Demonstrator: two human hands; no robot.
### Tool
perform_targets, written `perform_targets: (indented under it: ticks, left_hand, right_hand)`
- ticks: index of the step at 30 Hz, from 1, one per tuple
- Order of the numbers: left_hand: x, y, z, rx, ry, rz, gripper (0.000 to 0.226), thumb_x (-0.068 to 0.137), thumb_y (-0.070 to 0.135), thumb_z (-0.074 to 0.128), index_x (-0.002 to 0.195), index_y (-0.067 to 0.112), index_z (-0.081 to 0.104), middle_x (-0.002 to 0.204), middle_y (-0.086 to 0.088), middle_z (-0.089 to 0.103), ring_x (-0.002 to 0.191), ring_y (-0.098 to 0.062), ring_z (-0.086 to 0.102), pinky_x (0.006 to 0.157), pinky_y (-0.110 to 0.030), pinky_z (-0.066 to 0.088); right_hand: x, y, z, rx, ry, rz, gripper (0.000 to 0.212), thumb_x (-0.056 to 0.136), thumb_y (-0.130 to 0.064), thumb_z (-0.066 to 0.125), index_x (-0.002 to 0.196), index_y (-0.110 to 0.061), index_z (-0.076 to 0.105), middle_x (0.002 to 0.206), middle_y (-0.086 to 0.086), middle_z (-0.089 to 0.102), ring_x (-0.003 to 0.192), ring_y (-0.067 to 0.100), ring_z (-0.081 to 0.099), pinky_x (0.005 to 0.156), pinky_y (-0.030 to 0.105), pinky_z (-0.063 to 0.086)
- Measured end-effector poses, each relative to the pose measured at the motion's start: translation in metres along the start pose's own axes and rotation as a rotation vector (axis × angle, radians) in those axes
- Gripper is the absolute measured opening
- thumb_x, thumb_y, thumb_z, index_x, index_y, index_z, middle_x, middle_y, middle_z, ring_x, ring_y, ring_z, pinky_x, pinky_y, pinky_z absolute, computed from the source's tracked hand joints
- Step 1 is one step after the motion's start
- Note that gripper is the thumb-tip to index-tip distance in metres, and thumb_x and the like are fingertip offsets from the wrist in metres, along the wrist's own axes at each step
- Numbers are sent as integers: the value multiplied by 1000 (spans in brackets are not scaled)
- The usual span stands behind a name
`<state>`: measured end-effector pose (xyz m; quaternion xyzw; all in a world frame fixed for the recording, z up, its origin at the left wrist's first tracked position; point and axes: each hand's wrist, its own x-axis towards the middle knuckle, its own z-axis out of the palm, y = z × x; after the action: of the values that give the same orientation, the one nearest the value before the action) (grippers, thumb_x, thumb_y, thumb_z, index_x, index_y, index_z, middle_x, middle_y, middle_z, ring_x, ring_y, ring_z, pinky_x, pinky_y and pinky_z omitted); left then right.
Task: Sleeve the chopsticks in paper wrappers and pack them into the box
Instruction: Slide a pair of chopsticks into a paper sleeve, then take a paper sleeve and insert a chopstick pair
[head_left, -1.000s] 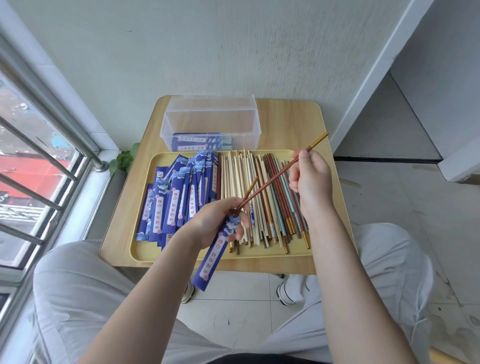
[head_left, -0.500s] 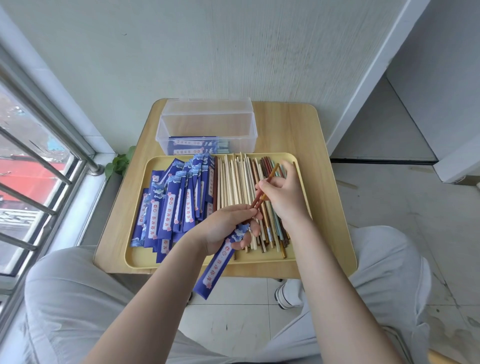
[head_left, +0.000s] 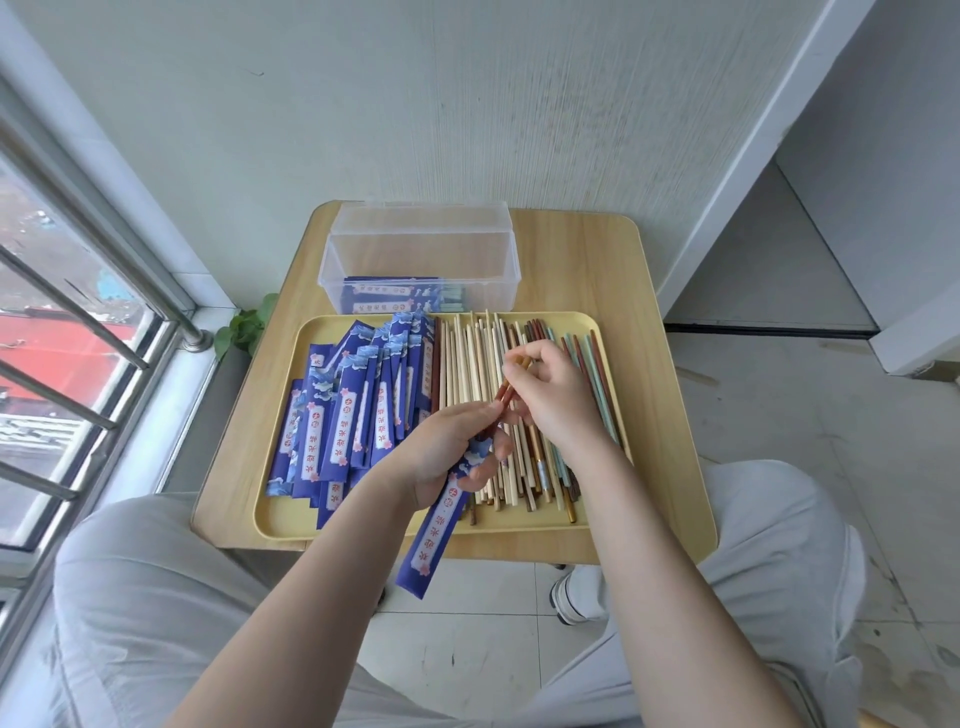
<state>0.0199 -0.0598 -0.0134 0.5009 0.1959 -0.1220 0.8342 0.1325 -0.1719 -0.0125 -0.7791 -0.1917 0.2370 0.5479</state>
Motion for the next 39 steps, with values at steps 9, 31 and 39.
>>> perform_targets:
  ticks: [9, 31, 39]
  left_hand:
    - [-8, 43, -1, 233, 60, -146, 24, 105, 30, 41, 96, 8, 43, 62, -8, 46, 41, -14, 39, 39, -22, 33]
    - [81, 144, -53, 1597, 595, 466, 31, 98, 30, 62, 125, 16, 65, 99, 2, 47, 82, -18, 48, 69, -34, 41]
    - [110, 167, -104, 1690, 721, 444, 33, 102, 32, 55, 132, 23, 65, 117, -5, 65, 114, -30, 51, 95, -36, 27]
  right_hand:
    - [15, -24, -18, 86, -252, 157, 21, 104, -22, 53, 106, -2, 57, 57, 1, 47, 44, 10, 34, 41, 22, 27]
    - [144, -60, -3, 402, 345, 249, 24, 106, -30, 45, 114, -8, 53, 69, 3, 49, 49, 12, 41, 37, 19, 32]
    - [180, -63, 5, 2, 202, 116, 27, 105, -28, 45, 106, -7, 61, 77, 6, 59, 66, 21, 55, 59, 32, 46]
